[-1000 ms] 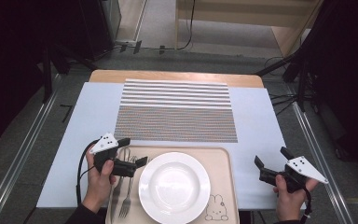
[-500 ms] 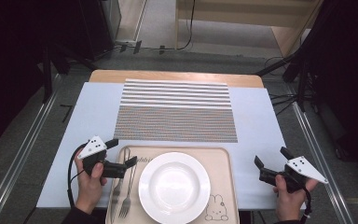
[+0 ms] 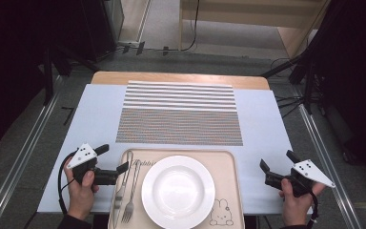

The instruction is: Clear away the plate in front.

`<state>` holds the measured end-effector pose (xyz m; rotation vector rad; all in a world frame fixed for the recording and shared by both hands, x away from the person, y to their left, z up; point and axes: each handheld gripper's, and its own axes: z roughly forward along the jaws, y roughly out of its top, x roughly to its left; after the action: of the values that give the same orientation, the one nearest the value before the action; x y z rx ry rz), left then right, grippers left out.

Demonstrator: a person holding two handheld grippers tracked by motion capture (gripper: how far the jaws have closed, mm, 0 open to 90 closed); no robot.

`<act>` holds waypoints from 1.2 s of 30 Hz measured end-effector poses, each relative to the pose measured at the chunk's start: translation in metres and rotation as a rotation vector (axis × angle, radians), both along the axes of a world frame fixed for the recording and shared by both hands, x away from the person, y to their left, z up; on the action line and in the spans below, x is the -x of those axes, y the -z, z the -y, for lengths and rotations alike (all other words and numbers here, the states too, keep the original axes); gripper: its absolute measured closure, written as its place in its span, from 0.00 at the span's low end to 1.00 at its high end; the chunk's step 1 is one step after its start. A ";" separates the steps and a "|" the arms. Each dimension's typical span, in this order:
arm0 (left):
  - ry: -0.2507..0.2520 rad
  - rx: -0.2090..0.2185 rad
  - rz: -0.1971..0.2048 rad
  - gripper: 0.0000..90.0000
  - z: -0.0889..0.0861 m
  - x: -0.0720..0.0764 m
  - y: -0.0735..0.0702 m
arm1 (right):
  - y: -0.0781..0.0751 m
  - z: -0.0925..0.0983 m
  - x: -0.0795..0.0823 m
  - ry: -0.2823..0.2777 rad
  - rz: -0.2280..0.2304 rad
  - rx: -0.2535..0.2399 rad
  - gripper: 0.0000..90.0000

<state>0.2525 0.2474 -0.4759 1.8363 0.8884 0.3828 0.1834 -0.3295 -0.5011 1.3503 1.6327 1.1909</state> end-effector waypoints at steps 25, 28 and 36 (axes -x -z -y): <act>-0.134 0.026 0.011 0.00 -0.060 0.013 0.009 | 0.002 0.001 -0.002 -0.008 -0.008 -0.004 0.00; -0.143 0.025 0.019 0.00 -0.064 0.015 0.009 | 0.003 0.001 -0.003 -0.008 -0.010 0.002 0.00; -0.180 0.033 0.021 0.00 -0.081 0.021 0.009 | 0.003 0.000 -0.003 -0.007 -0.015 0.002 0.00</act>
<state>0.2318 0.3288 -0.4845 1.7246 1.0430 0.4952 0.1862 -0.3296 -0.5038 1.3563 1.6501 1.1858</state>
